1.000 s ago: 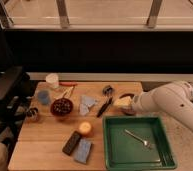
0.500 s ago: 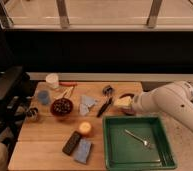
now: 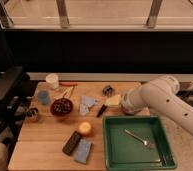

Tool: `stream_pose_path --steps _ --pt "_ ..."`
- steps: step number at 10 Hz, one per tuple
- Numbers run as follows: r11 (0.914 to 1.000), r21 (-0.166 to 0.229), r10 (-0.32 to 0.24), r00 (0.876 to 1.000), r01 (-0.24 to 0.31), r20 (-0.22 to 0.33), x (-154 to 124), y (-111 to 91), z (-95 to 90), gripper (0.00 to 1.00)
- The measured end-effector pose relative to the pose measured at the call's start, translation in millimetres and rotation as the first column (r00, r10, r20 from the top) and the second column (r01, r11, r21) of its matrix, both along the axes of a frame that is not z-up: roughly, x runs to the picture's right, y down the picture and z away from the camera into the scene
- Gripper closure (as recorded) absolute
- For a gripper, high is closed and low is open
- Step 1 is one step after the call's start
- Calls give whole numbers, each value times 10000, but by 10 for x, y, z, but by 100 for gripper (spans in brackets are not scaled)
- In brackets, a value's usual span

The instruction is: Place apple in paper cup

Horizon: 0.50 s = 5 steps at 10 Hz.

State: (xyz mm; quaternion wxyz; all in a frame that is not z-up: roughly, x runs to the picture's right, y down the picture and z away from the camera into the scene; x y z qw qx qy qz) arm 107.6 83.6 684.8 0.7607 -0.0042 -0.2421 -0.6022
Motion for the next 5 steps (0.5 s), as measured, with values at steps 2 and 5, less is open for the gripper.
stream_pose_path --steps 2,5 --pt "9972 -232 -702 9965 713 457 -323 60 108 22" --pt "9649 -1196 -2053 9557 2336 2109 -737 244 251 22"
